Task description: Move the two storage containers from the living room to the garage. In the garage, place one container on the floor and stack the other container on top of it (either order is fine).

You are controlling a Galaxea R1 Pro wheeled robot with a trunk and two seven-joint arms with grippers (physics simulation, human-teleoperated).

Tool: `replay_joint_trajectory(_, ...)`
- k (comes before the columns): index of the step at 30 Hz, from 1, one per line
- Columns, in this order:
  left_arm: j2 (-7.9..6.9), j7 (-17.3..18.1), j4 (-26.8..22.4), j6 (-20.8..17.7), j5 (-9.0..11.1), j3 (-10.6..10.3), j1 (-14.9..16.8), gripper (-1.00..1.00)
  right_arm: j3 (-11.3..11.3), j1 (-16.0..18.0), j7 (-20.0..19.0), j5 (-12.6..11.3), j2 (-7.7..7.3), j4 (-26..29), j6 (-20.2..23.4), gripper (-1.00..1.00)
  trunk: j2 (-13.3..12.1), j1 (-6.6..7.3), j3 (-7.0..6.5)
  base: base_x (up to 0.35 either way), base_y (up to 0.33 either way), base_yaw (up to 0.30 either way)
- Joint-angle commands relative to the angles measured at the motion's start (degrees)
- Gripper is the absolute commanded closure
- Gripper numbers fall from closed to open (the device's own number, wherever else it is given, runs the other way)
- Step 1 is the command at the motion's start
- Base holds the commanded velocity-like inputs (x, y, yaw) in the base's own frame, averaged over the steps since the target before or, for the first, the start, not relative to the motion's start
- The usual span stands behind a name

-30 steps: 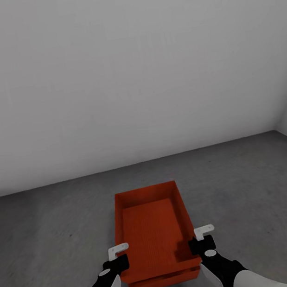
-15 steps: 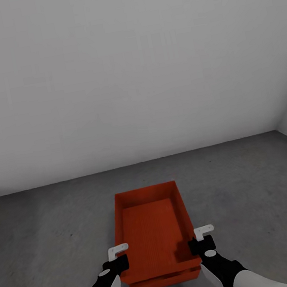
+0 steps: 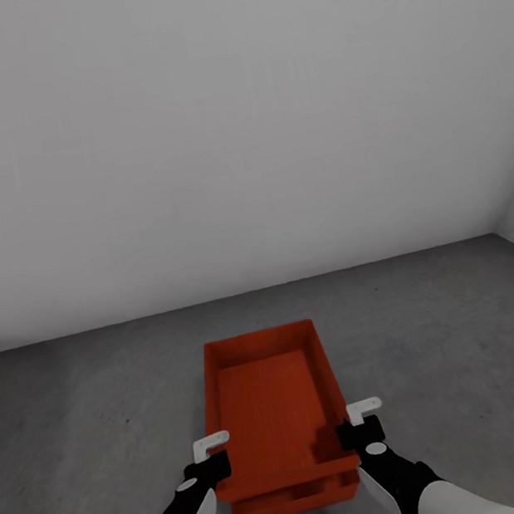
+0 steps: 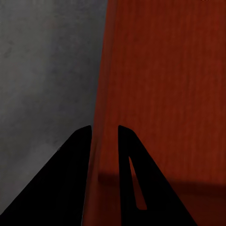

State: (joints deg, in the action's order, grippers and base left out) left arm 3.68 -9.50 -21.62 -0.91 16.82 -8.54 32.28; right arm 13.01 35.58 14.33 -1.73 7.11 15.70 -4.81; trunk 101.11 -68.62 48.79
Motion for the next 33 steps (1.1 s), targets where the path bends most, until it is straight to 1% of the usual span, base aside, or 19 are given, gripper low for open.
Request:
replay_joint_trajectory(1,-0.07,-0.8,-0.4,-0.1,0.2,-0.2,0.1,1.0,0.5,0.0,0.7,-0.5,-0.35,-0.4,-0.3,1.0,0.0,0.01,0.04,0.0,0.0,0.0)
replay_joint_trajectory(11,-0.01,-1.5,-1.9,-0.2,0.9,-1.2,0.1,1.0,0.5,0.0,0.5,-0.5,-0.46,0.9,-0.3,1.0,0.0,0.01,0.04,0.0,0.0,0.0)
replay_joint_trajectory(17,-0.01,-1.5,-2.0,-0.3,0.8,-1.1,0.1,1.0,0.5,0.0,0.4,-0.3,-0.48,1.0,-0.3,1.0,0.0,0.01,0.04,0.0,0.0,0.0)
replay_joint_trajectory(18,0.0,-1.5,-3.1,-0.3,-1.9,1.0,0.1,1.0,0.5,0.0,0.8,-0.8,-0.48,-1.0,-0.3,1.0,0.0,0.01,0.04,0.0,0.0,0.0)
replay_joint_trajectory(33,-0.06,-1.5,-3.4,-0.5,-1.9,1.0,0.1,1.0,0.6,0.0,0.8,-0.6,-0.43,-1.0,-0.2,1.0,0.0,0.01,0.04,0.0,0.0,0.0)
